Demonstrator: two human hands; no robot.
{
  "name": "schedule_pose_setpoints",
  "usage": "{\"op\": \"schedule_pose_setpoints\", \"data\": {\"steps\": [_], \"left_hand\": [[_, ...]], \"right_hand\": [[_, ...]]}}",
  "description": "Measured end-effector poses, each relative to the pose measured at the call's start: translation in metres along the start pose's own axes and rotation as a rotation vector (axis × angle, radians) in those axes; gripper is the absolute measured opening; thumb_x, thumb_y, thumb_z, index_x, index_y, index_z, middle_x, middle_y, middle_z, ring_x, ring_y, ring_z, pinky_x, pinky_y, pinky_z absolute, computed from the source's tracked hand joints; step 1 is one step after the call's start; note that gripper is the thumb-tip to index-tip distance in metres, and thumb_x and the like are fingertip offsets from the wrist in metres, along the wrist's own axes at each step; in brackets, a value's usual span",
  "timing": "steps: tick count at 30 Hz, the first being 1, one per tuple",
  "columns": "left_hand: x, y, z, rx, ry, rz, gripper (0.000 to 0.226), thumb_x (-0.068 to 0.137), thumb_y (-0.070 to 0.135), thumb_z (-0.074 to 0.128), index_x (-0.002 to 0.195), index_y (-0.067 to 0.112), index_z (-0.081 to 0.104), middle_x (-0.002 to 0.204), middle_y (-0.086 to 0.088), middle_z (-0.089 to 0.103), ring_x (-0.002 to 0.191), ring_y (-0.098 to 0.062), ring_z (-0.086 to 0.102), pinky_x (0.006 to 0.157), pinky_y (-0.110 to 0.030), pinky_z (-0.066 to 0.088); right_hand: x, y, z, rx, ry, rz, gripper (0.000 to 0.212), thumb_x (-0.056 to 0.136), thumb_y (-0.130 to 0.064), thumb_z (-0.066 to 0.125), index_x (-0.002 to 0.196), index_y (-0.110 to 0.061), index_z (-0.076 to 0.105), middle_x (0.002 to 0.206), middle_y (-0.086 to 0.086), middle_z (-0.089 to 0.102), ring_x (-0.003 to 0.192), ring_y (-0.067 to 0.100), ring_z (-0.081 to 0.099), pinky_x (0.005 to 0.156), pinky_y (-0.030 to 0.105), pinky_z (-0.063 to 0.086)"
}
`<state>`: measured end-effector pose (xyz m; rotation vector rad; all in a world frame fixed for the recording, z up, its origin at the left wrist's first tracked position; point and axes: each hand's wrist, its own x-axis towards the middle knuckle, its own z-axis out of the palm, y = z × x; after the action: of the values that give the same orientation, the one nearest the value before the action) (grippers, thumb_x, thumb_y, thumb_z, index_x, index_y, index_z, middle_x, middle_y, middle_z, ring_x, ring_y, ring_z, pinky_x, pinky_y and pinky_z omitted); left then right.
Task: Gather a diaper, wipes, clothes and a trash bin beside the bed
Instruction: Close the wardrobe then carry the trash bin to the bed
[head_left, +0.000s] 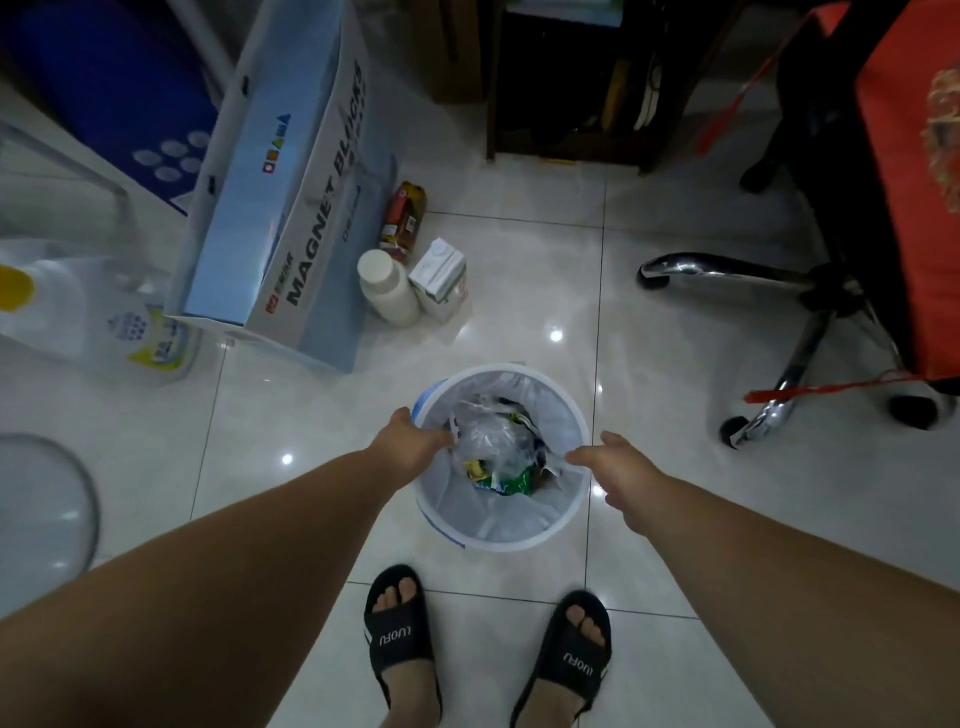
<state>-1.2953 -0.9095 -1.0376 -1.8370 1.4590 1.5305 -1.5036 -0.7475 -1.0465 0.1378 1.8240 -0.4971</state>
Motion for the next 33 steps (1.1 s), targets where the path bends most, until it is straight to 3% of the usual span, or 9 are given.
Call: {"op": "schedule_pose_setpoints", "data": {"steps": [4, 9, 15, 18, 22, 27, 30, 33], "left_hand": [[0.007, -0.001, 0.004, -0.075, -0.02, -0.039, 0.059, 0.086, 0.027, 0.07, 0.136, 0.011, 0.044, 0.124, -0.015, 0.057, 0.108, -0.034, 0.059, 0.099, -0.048, 0.049], [0.01, -0.004, 0.0, -0.112, -0.04, -0.061, 0.062, 0.087, 0.031, 0.07, 0.138, 0.012, 0.041, 0.124, -0.01, 0.055, 0.108, -0.031, 0.058, 0.093, -0.043, 0.049], [0.018, -0.012, 0.006, -0.215, -0.069, -0.1, 0.052, 0.086, 0.03, 0.068, 0.13, 0.012, 0.047, 0.116, -0.01, 0.056, 0.09, -0.022, 0.055, 0.075, -0.035, 0.041], [0.017, -0.015, 0.007, -0.197, -0.039, -0.074, 0.052, 0.085, 0.026, 0.068, 0.13, 0.01, 0.049, 0.118, -0.013, 0.057, 0.099, -0.03, 0.058, 0.084, -0.04, 0.049], [0.006, -0.015, -0.003, -0.102, 0.08, 0.0, 0.066, 0.086, 0.024, 0.069, 0.146, 0.014, 0.042, 0.136, -0.013, 0.054, 0.112, -0.033, 0.056, 0.096, -0.039, 0.048], [-0.041, -0.005, -0.02, 0.292, 0.205, 0.224, 0.089, 0.083, 0.033, 0.067, 0.156, 0.036, 0.016, 0.13, -0.013, 0.056, 0.114, -0.036, 0.059, 0.094, -0.042, 0.049], [-0.074, 0.009, -0.036, 0.473, 0.338, 0.276, 0.086, 0.091, 0.025, 0.056, 0.155, 0.044, 0.002, 0.123, -0.014, 0.056, 0.105, -0.033, 0.062, 0.09, -0.044, 0.051], [-0.115, 0.028, -0.058, 0.548, 0.416, 0.327, 0.082, 0.095, 0.015, 0.044, 0.153, 0.048, -0.004, 0.116, -0.016, 0.06, 0.095, -0.031, 0.063, 0.083, -0.044, 0.051]], "right_hand": [[0.005, 0.003, 0.007, 0.054, -0.031, 0.03, 0.083, 0.088, -0.02, 0.073, 0.157, -0.016, 0.026, 0.153, 0.013, 0.041, 0.125, 0.031, 0.049, 0.091, 0.035, 0.039], [0.008, -0.001, 0.007, 0.112, -0.017, 0.034, 0.09, 0.089, -0.021, 0.072, 0.16, -0.017, 0.016, 0.16, 0.012, 0.03, 0.141, 0.033, 0.036, 0.103, 0.038, 0.035], [0.014, 0.003, 0.009, 0.059, -0.027, 0.037, 0.067, 0.09, -0.022, 0.069, 0.148, -0.011, 0.039, 0.143, 0.015, 0.048, 0.124, 0.034, 0.051, 0.094, 0.039, 0.043], [0.011, 0.008, 0.005, 0.049, -0.025, 0.045, 0.052, 0.089, -0.021, 0.068, 0.137, -0.011, 0.049, 0.136, 0.018, 0.054, 0.119, 0.036, 0.055, 0.105, 0.046, 0.043], [-0.004, 0.008, 0.002, -0.071, 0.069, -0.061, 0.039, 0.086, -0.013, 0.066, 0.124, -0.006, 0.059, 0.117, 0.02, 0.065, 0.095, 0.034, 0.061, 0.081, 0.039, 0.049], [-0.055, -0.003, 0.005, -0.435, 0.273, -0.317, 0.064, 0.086, -0.012, 0.059, 0.146, -0.023, 0.039, 0.111, 0.011, 0.064, 0.091, 0.031, 0.061, 0.077, 0.033, 0.05], [-0.093, -0.022, 0.0, -0.556, 0.337, -0.415, 0.086, 0.087, -0.008, 0.052, 0.158, -0.037, 0.013, 0.115, 0.014, 0.06, 0.097, 0.034, 0.062, 0.079, 0.036, 0.052], [-0.141, -0.048, -0.012, -0.64, 0.346, -0.471, 0.097, 0.085, -0.003, 0.05, 0.157, -0.043, 0.0, 0.103, 0.012, 0.056, 0.084, 0.028, 0.06, 0.069, 0.034, 0.046]]}}
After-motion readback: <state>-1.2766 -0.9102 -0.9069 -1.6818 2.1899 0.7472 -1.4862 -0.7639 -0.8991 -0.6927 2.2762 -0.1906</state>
